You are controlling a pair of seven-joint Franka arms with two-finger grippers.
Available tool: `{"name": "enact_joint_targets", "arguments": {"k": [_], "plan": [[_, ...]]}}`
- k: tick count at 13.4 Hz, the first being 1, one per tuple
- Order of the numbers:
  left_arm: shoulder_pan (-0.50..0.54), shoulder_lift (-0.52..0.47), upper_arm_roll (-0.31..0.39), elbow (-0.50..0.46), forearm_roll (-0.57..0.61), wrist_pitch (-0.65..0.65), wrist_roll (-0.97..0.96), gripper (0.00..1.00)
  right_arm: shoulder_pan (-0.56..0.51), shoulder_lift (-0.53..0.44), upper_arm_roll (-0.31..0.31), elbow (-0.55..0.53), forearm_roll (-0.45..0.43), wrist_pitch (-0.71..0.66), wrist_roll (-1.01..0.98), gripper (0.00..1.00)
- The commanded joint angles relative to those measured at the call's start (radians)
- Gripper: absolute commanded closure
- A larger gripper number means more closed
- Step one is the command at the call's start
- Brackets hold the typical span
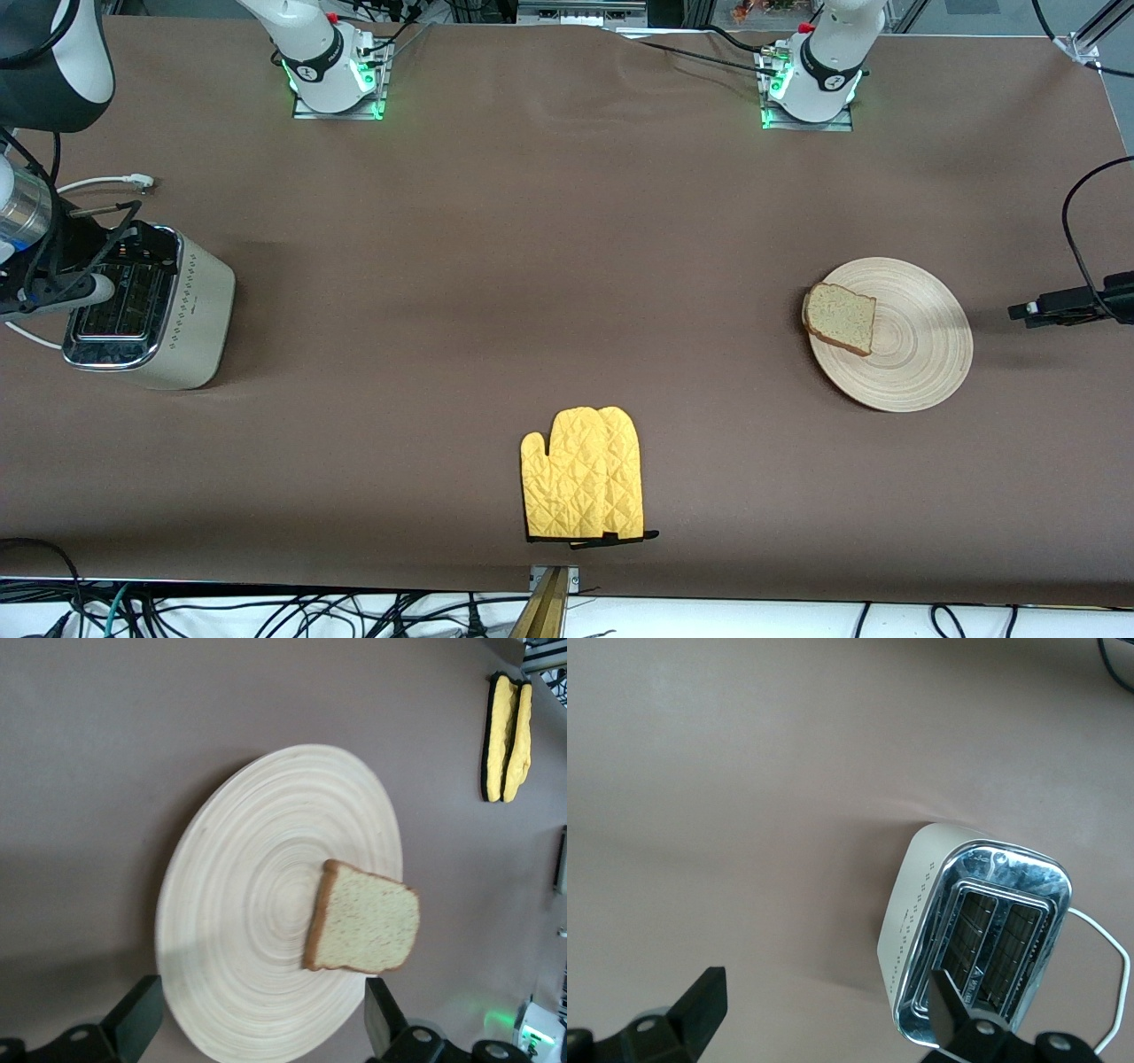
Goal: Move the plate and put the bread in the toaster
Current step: 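Push the wooden plate with the left gripper toward the table middle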
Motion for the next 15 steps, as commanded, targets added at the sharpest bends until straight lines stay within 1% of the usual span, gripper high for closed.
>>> {"name": "enact_joint_targets", "arguments": {"k": [1,3,4,5,6,7,8,9,10,11,12,14,15], "plan": [[0.032,0.103,-0.013,0.054,-0.030,-0.022,0.071,0.00,0.002,0.005,0.003,0.022,-0.005,-0.015,0.015,0.00],[0.041,0.148,-0.013,0.054,-0.079,-0.022,0.072,0.00,0.005,0.005,0.003,0.020,-0.005,-0.018,0.015,0.00],[0.043,0.160,-0.013,0.054,-0.084,-0.021,0.074,0.00,0.003,0.005,0.005,0.023,0.005,-0.011,0.016,0.00],[0.043,0.176,-0.013,0.055,-0.084,-0.021,0.077,0.01,-0.001,0.005,0.003,0.023,0.049,-0.014,0.016,0.00],[0.043,0.192,-0.014,0.055,-0.084,-0.021,0.080,0.15,-0.009,0.007,-0.006,0.023,0.100,-0.020,0.016,0.00],[0.043,0.200,-0.014,0.055,-0.089,-0.022,0.080,0.23,-0.020,0.007,-0.009,0.023,0.119,-0.018,0.016,0.00],[0.052,0.206,-0.014,0.055,-0.092,-0.028,0.080,0.39,-0.021,0.010,-0.009,0.023,0.120,-0.017,0.015,0.00],[0.064,0.225,-0.020,0.055,-0.099,-0.036,0.124,0.45,-0.020,0.012,-0.009,0.023,0.119,-0.017,0.013,0.00],[0.065,0.232,-0.021,0.055,-0.110,-0.039,0.229,0.68,-0.020,0.012,-0.009,0.023,0.116,-0.012,0.012,0.00],[0.066,0.232,-0.021,0.055,-0.112,-0.039,0.280,0.94,-0.020,0.013,-0.009,0.025,0.107,-0.012,0.011,0.00],[0.068,0.231,-0.021,0.055,-0.112,-0.042,0.282,1.00,-0.020,0.013,-0.009,0.023,0.104,-0.014,0.010,0.00],[0.065,0.229,-0.022,0.054,-0.116,-0.050,0.281,1.00,-0.026,0.013,-0.009,0.022,0.102,-0.014,0.010,0.00],[0.058,0.229,-0.022,0.054,-0.118,-0.079,0.270,1.00,-0.026,0.013,-0.009,0.023,0.085,-0.011,0.011,0.00]]}}
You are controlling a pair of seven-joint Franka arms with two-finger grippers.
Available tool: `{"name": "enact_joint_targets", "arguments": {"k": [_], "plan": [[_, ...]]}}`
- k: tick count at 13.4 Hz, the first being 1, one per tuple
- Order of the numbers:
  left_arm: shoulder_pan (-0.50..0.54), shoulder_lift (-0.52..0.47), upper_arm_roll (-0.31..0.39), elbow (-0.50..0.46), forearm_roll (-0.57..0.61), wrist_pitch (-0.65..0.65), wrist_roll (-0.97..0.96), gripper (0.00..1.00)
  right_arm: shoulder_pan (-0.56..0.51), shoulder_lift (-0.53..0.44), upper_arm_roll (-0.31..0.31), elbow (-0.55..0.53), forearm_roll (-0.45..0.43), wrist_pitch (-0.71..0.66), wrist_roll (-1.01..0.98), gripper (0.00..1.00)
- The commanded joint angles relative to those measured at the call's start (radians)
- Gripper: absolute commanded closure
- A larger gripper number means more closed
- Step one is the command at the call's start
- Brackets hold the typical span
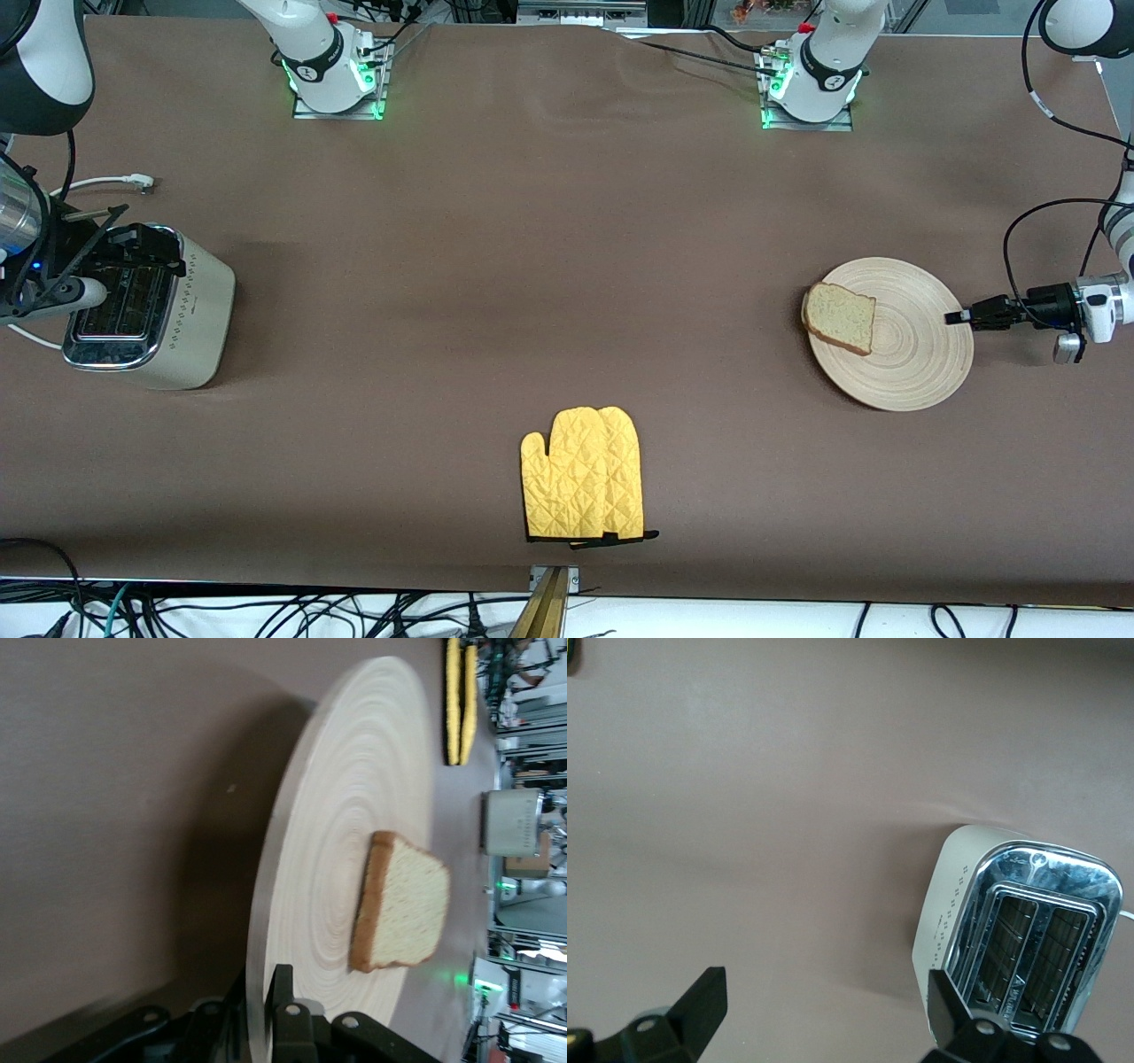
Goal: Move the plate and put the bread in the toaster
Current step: 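Push the wooden plate with the left gripper toward the table middle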
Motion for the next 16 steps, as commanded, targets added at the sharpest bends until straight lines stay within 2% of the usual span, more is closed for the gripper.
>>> {"name": "enact_joint_targets", "arguments": {"k": [1,3,5,7,9,11,13,16], "plan": [[-0.007,0.011,-0.012,0.022,-0.012,-0.073,-0.008,1.00,-0.005,0.007,0.002,0.023,-0.029,-0.014,0.005,0.00],[-0.029,0.008,-0.043,0.022,-0.018,-0.152,-0.070,1.00,-0.005,0.007,0.002,0.023,-0.033,-0.010,0.005,0.00],[-0.043,0.008,-0.116,0.020,-0.026,-0.200,-0.161,1.00,-0.008,0.010,0.002,0.024,-0.036,-0.008,0.005,0.00],[-0.052,0.008,-0.204,0.010,-0.026,-0.209,-0.210,1.00,-0.005,0.010,0.002,0.024,-0.042,-0.010,0.005,0.00],[-0.136,0.010,-0.229,0.002,-0.029,-0.191,-0.224,1.00,-0.010,0.015,0.002,0.026,-0.031,-0.007,0.009,0.00],[-0.240,0.008,-0.235,-0.007,-0.056,-0.108,-0.224,1.00,-0.008,0.016,0.002,0.026,-0.031,-0.007,-0.007,0.00],[-0.363,0.007,-0.233,-0.023,-0.157,-0.022,-0.227,1.00,-0.008,0.016,0.004,0.020,-0.033,0.013,-0.010,0.00],[-0.467,-0.012,-0.235,-0.116,-0.243,0.131,-0.232,1.00,0.009,0.019,0.008,0.021,-0.031,0.019,0.009,0.00]]}}
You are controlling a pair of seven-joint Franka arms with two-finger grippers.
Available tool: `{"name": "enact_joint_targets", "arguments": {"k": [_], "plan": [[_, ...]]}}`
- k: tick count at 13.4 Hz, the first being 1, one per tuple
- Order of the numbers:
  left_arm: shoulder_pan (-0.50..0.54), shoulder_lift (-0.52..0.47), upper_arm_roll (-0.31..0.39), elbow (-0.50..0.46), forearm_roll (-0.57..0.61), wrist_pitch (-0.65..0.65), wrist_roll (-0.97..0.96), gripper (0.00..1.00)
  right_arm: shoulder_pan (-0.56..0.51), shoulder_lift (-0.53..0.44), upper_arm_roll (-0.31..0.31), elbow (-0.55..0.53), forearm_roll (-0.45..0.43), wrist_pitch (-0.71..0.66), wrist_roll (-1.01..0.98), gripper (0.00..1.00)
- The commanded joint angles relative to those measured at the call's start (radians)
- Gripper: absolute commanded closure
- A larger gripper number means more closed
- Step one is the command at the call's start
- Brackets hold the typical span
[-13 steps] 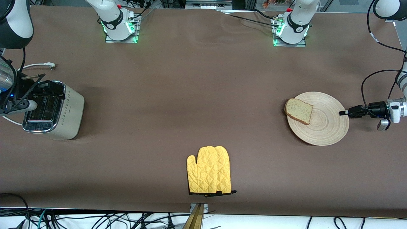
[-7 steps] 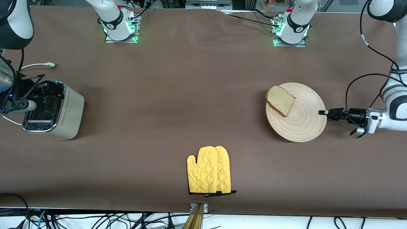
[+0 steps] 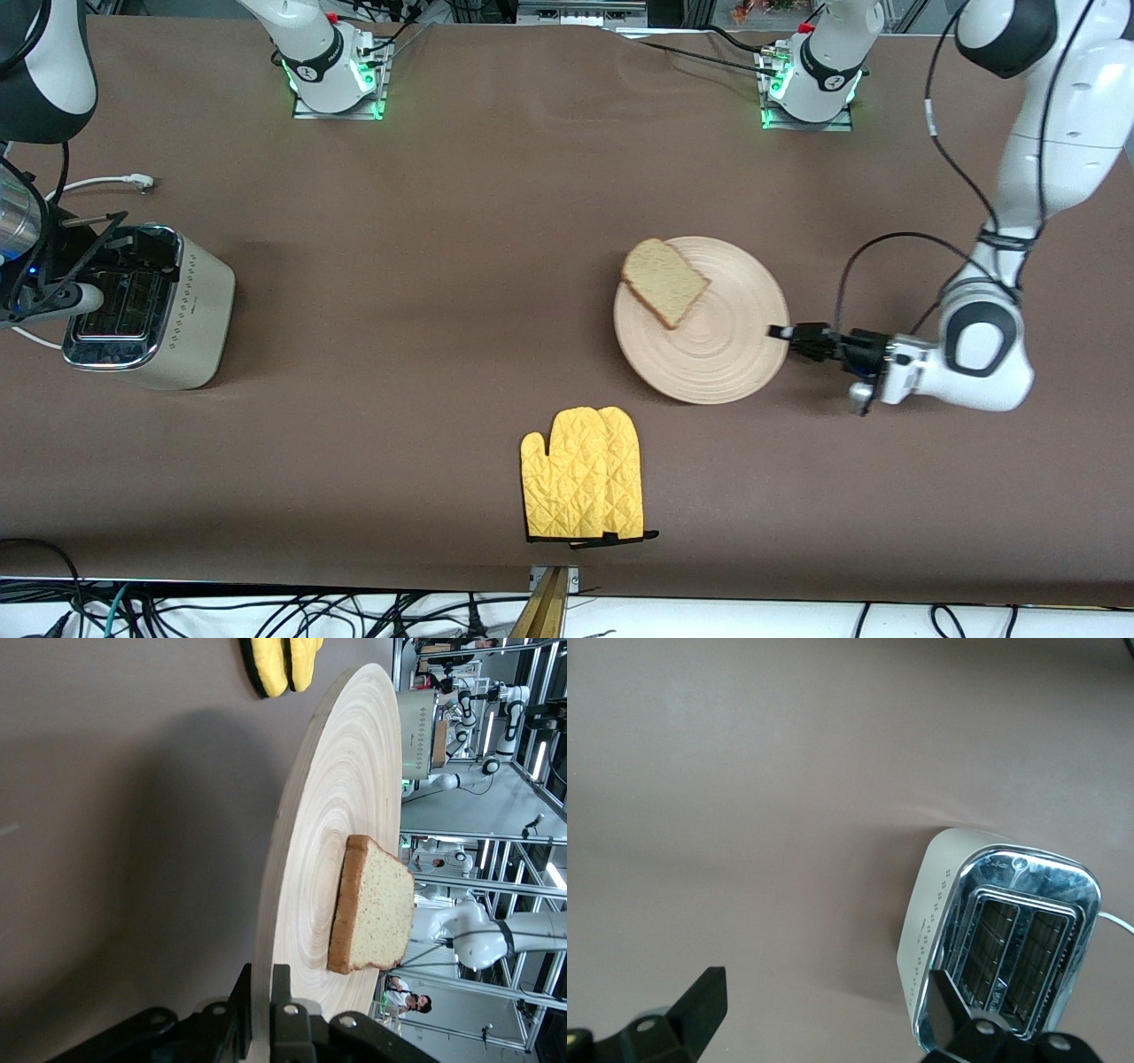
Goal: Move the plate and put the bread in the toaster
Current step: 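Push the wooden plate with the left gripper toward the table middle, then reach the right gripper to the bread while the left gripper withdraws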
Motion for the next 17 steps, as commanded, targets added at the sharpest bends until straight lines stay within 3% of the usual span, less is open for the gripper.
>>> {"name": "enact_joint_targets", "arguments": {"k": [1,4,7,9,12,14,17], "plan": [[-0.045,-0.041,0.000,-0.108,-0.071,0.115,0.004,1.00,0.010,0.020,0.009,0.021,-0.001,0.003,0.010,0.00],[-0.067,-0.047,-0.073,-0.177,-0.149,0.261,0.004,1.00,0.011,0.045,0.009,0.007,0.033,-0.001,0.031,0.00],[-0.084,-0.061,-0.094,-0.232,-0.243,0.354,0.004,1.00,0.028,0.094,0.012,0.000,0.117,0.003,0.140,0.00],[-0.110,-0.065,-0.145,-0.292,-0.324,0.512,0.004,1.00,0.069,0.124,0.013,-0.001,0.182,0.006,0.236,0.00],[-0.105,-0.067,-0.170,-0.314,-0.348,0.550,0.006,1.00,0.149,0.166,0.013,-0.017,0.231,0.041,0.405,0.00],[-0.101,-0.068,-0.172,-0.314,-0.346,0.548,0.007,0.01,0.198,0.167,0.013,-0.085,0.233,0.144,0.476,0.00],[-0.089,-0.140,-0.164,-0.314,-0.317,0.516,-0.049,0.00,0.289,0.174,0.013,-0.175,0.275,0.294,0.590,0.00]]}}
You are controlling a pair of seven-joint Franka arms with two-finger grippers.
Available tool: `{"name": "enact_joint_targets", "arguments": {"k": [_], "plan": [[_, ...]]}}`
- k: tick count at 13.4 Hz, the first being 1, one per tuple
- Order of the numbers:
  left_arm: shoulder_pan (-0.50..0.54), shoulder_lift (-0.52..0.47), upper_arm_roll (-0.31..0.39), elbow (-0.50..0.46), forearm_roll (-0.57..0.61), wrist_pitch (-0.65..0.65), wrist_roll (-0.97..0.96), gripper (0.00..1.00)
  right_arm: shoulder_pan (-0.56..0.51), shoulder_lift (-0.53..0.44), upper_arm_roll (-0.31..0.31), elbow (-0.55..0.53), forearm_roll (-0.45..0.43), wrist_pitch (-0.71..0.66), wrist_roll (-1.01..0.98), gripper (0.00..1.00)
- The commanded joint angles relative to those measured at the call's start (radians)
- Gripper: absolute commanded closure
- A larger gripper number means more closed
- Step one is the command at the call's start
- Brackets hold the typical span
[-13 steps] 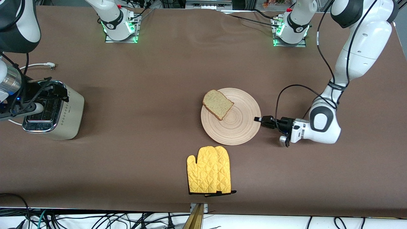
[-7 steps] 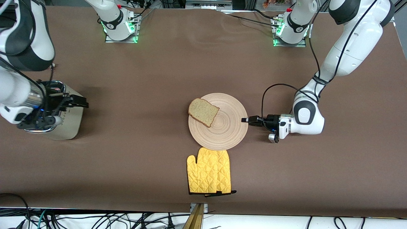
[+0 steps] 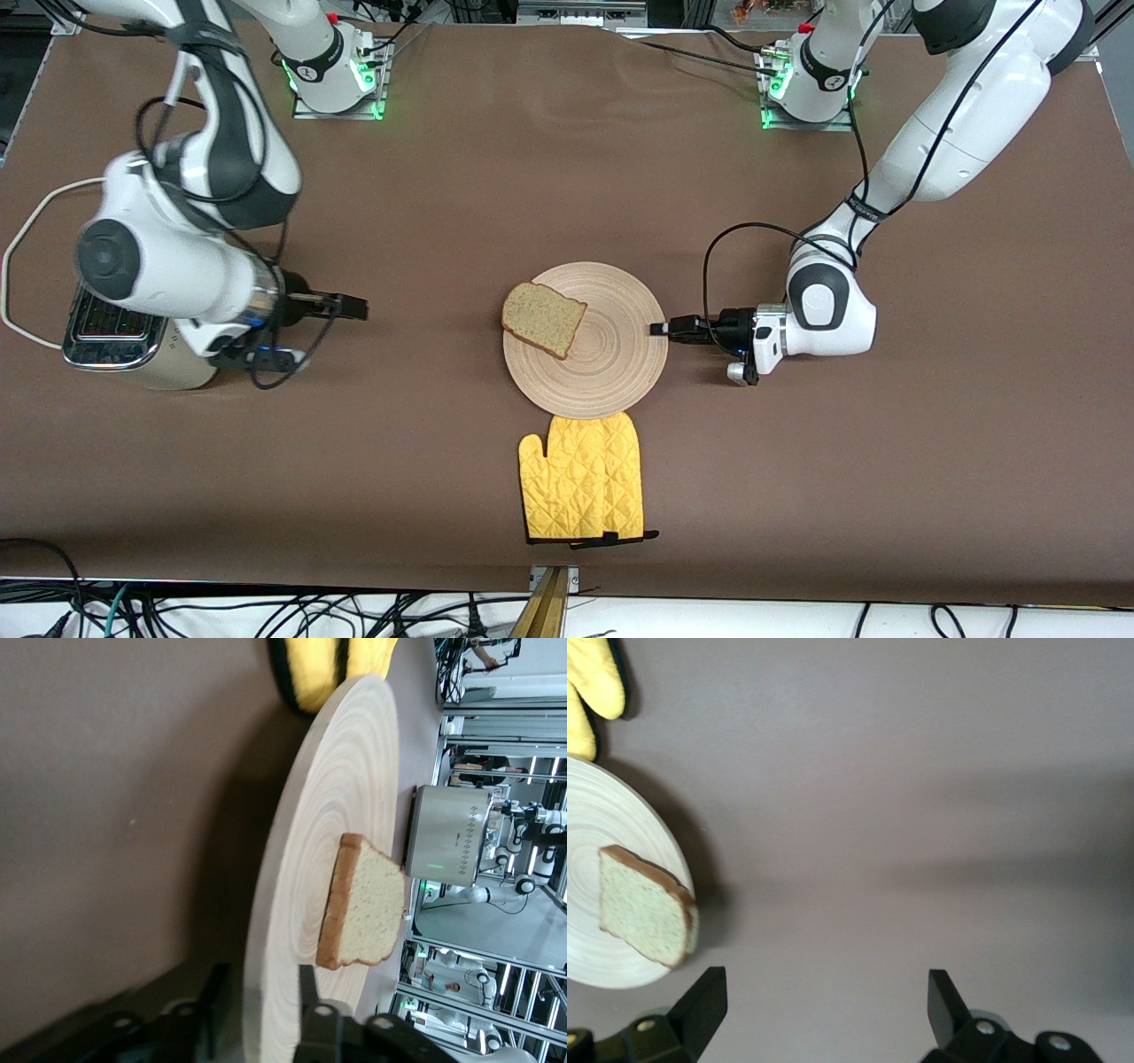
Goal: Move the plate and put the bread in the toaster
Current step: 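Reach the right gripper to the bread while the left gripper withdraws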
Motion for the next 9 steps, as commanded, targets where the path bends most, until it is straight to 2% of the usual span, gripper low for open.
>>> {"name": "enact_joint_targets", "arguments": {"k": [1,4,9], "plan": [[0.021,-0.116,0.014,-0.037,0.080,-0.034,-0.052,0.00,0.076,0.000,-0.005,-0.071,0.034,0.105,0.121,0.00],[0.087,-0.211,0.018,-0.014,0.376,-0.115,-0.167,0.00,0.168,0.063,-0.005,-0.071,0.040,0.191,0.303,0.00],[0.086,-0.444,0.012,0.000,0.865,-0.207,-0.405,0.00,0.281,0.184,-0.003,-0.082,0.044,0.384,0.498,0.00]]}}
